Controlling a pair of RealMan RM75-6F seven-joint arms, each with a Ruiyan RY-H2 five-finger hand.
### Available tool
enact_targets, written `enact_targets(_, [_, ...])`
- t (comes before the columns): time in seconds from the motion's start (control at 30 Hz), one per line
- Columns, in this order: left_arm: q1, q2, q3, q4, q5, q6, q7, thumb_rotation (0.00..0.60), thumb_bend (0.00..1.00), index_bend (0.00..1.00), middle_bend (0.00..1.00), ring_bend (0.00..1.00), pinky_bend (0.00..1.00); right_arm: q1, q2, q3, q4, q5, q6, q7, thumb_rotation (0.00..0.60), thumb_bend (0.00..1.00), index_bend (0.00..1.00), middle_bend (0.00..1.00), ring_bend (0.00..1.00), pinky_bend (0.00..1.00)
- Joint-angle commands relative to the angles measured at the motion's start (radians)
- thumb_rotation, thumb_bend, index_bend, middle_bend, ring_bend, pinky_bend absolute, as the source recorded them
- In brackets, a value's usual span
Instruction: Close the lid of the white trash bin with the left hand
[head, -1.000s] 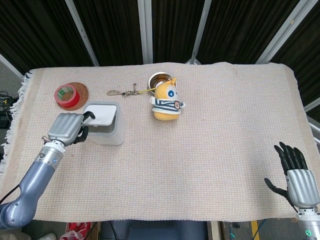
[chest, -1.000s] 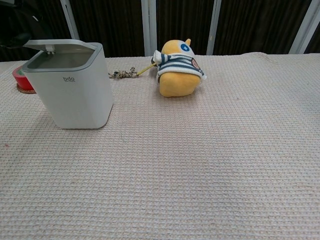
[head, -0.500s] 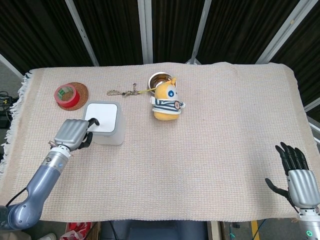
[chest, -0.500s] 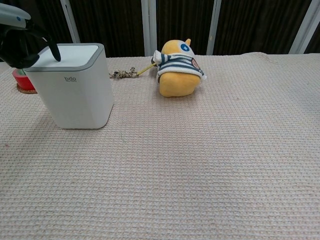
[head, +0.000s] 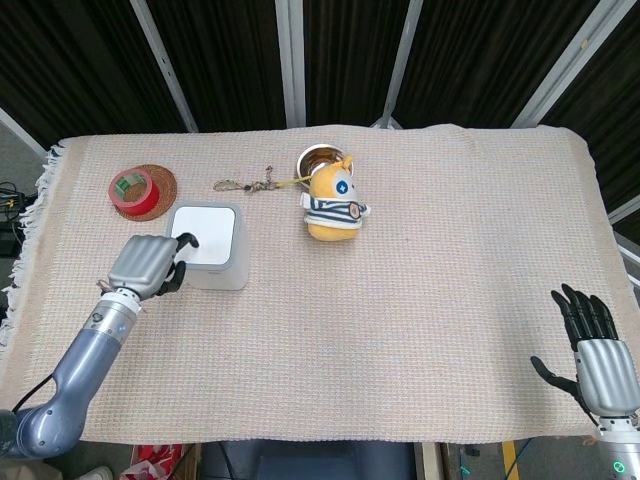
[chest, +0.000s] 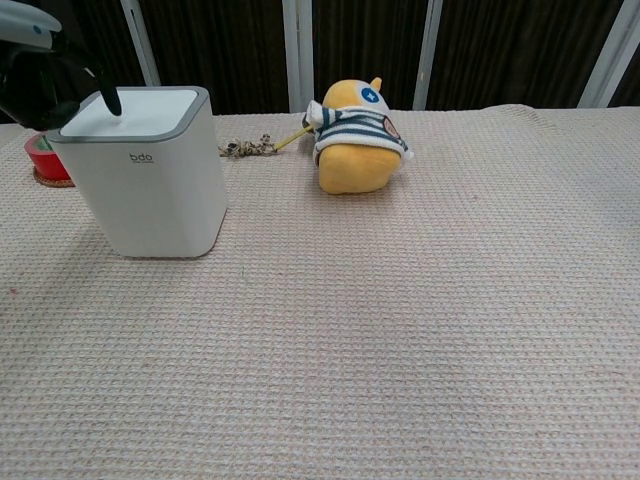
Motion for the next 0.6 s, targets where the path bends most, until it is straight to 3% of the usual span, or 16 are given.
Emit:
enact_targets(0.03, [0.009, 0.023, -0.032, -0.029, 0.048, 0.033, -0.036, 0.6, 0.64, 0.27, 1.0, 0.98, 0.94, 0.0, 0.0, 0.0, 0.001, -0.002, 0.001, 0.001, 0.6, 0.24, 0.0, 0.0, 0.0, 0.0])
enact_targets(0.13, [0.026, 0.041, -0.043, -0.055, 0.093, 0.056, -0.061, 0.6, 0.6, 0.22, 0.97, 0.92, 0.91, 0.0, 0.0, -0.001, 0.001, -0.004, 0.002, 0.001, 0.6, 0.24, 0.0, 0.0, 0.0, 0.0])
enact_targets(0.17, [0.034, 0.047, -0.043, -0.064, 0.112, 0.064, -0.068, 0.6, 0.56, 0.16, 0.9, 0.85, 0.88, 0.0, 0.0, -0.001, 0.002, -0.005, 0.002, 0.001, 0.6, 0.24, 0.0, 0.0, 0.0, 0.0])
enact_targets(0.2, [0.044, 0.052, -0.041, -0.073, 0.134, 0.074, -0.074, 0.6, 0.5, 0.11, 0.8, 0.75, 0.83, 0.0, 0.0, -0.001, 0.003, -0.005, 0.003, 0.001, 0.6, 0.24, 0.0, 0.0, 0.0, 0.0])
enact_targets(0.27, [0.103, 0.061, -0.009, -0.103, 0.255, 0.134, -0.094, 0.6, 0.37, 0.02, 0.46, 0.49, 0.63, 0.0, -0.001, 0.001, 0.008, -0.006, 0.005, 0.0, 0.6, 0.24, 0.0, 0.0, 0.0, 0.0])
enact_targets(0.3, [0.152, 0.059, 0.048, -0.117, 0.312, 0.161, -0.085, 0.6, 0.29, 0.0, 0.25, 0.32, 0.48, -0.001, 0.0, 0.002, 0.01, -0.003, 0.005, 0.001, 0.6, 0.24, 0.0, 0.0, 0.0, 0.0])
enact_targets(0.33, [0.221, 0.049, 0.119, -0.125, 0.424, 0.213, -0.078, 0.6, 0.25, 0.0, 0.14, 0.21, 0.39, -0.002, 0.001, 0.002, 0.012, -0.001, 0.006, 0.001, 0.6, 0.24, 0.0, 0.0, 0.0, 0.0])
enact_targets(0.37, [0.264, 0.034, 0.157, -0.11, 0.502, 0.248, -0.083, 0.6, 0.2, 0.0, 0.05, 0.11, 0.3, -0.002, 0.002, 0.003, 0.014, 0.0, 0.007, 0.0, 0.6, 0.24, 0.0, 0.0, 0.0, 0.0])
enact_targets(0.43, [0.327, 0.006, 0.21, -0.071, 0.619, 0.299, -0.094, 0.6, 0.13, 0.0, 0.0, 0.0, 0.14, -0.003, 0.003, 0.004, 0.016, -0.001, 0.01, -0.002, 0.6, 0.24, 0.0, 0.0, 0.0, 0.0])
enact_targets(0.5, [0.389, -0.021, 0.257, -0.016, 0.718, 0.353, -0.103, 0.6, 0.1, 0.0, 0.0, 0.0, 0.05, -0.004, 0.003, 0.005, 0.019, -0.002, 0.014, -0.005, 0.6, 0.24, 0.0, 0.0, 0.0, 0.0])
enact_targets(0.6, [0.489, -0.073, 0.317, 0.082, 0.845, 0.444, -0.149, 0.6, 0.08, 0.0, 0.0, 0.0, 0.0, -0.005, 0.002, 0.005, 0.018, -0.003, 0.015, -0.006, 0.6, 0.24, 0.0, 0.0, 0.0, 0.0])
